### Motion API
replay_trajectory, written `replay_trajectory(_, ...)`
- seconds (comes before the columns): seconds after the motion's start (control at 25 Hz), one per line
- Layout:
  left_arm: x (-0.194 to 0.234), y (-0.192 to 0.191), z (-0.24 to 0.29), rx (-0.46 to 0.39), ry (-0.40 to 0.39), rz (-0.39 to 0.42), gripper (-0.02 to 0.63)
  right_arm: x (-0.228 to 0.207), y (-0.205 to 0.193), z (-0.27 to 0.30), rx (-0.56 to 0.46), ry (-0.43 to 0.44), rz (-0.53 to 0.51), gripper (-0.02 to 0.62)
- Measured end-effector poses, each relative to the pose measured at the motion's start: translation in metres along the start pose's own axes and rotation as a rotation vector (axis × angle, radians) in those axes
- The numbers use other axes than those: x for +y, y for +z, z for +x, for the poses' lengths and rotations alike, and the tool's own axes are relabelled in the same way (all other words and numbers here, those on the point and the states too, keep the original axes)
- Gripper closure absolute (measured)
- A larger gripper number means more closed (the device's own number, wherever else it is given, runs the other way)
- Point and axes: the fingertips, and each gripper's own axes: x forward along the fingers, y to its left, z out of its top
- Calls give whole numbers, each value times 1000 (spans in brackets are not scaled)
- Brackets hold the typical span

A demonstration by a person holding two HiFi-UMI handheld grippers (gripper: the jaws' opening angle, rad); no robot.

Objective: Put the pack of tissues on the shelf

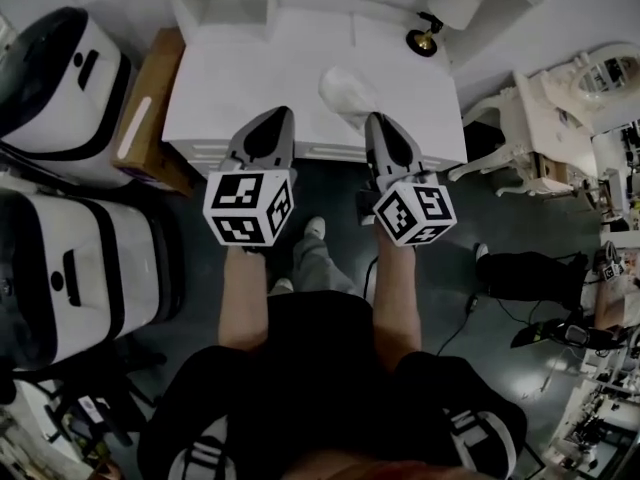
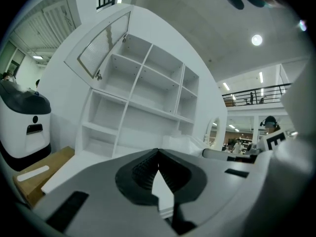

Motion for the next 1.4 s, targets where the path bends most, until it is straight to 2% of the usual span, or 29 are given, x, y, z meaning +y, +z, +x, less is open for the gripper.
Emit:
replay_trajectory(0.12, -6, 9, 22, -8, -29, -44, 595, -21, 6, 10, -3, -9, 16, 571)
replay_trajectory(0.36, -22, 16, 56, 18, -52, 10, 595, -54, 18, 28, -30, -20, 57, 571)
replay_trajectory(0.92, -10, 39, 108, 34, 37, 73, 595, -83, 34, 87, -61, 92, 126, 571)
replay_trajectory(1.16, -35, 59, 147, 5, 11, 110, 595, -92, 60, 94, -100, 140, 85, 571)
replay_trajectory(1.4, -76, 61, 192, -3, -51, 152, 595, -142, 79, 79, -161, 136, 44, 571)
